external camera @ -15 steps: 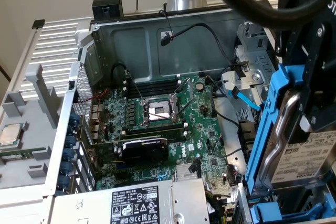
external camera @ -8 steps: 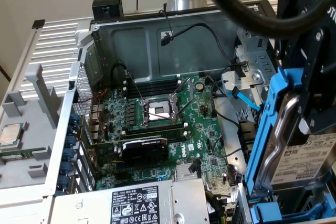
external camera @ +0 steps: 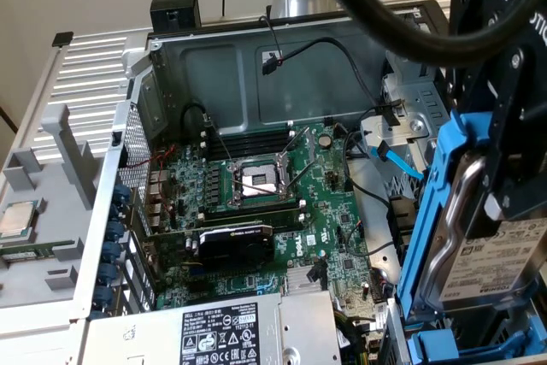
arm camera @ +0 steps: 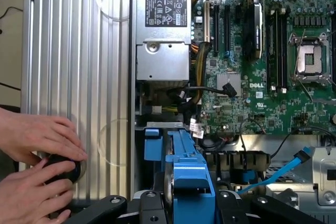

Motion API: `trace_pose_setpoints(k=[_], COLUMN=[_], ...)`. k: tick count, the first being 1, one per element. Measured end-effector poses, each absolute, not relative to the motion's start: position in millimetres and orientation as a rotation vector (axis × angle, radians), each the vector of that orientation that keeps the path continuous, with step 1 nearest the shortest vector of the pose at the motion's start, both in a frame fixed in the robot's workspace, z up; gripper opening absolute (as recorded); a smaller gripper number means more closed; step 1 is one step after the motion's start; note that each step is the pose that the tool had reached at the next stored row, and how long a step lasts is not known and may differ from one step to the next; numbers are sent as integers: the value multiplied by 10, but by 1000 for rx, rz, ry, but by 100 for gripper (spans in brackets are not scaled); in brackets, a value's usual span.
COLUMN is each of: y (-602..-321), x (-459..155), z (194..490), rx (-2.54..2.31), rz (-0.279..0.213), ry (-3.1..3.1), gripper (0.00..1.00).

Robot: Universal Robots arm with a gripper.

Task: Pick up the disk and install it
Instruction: 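Insert the disk into the insertion slot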

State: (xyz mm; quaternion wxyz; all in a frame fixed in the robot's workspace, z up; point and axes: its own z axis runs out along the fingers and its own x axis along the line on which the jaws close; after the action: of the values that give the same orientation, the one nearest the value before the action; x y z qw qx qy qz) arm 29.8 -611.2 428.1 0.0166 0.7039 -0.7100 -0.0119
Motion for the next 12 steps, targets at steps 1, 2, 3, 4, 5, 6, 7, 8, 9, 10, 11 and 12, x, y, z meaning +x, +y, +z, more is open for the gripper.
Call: trace_pose_setpoints(k=[1,2,3,4,5,6,7,8,9,10,11,12], y=[-6111,-6111,-6111,-6112,-6112,-6111,-6111,-6111,-6111,-6111,-6111,-6111], x=[298,298,298,298,298,298,298,298,298,298,298,297], z=[4278,4276,4274,4273,4271,4269,4267,4264,4261,4258,4256,4254], rx=[2188,2188,2188,2188,2188,2188,2188,2188,2188,2188,2188,2188], rz=[-37,-37,-37,-37,-37,-37,-37,-37,-37,-37,-37,-37], ry=[-2207,-2207,-2207,-2207,-2207,-2207,-2207,-2207,-2207,-2207,-2207,-2207], gripper=[37,37,37,37,37,37,37,37,37,37,37,37])
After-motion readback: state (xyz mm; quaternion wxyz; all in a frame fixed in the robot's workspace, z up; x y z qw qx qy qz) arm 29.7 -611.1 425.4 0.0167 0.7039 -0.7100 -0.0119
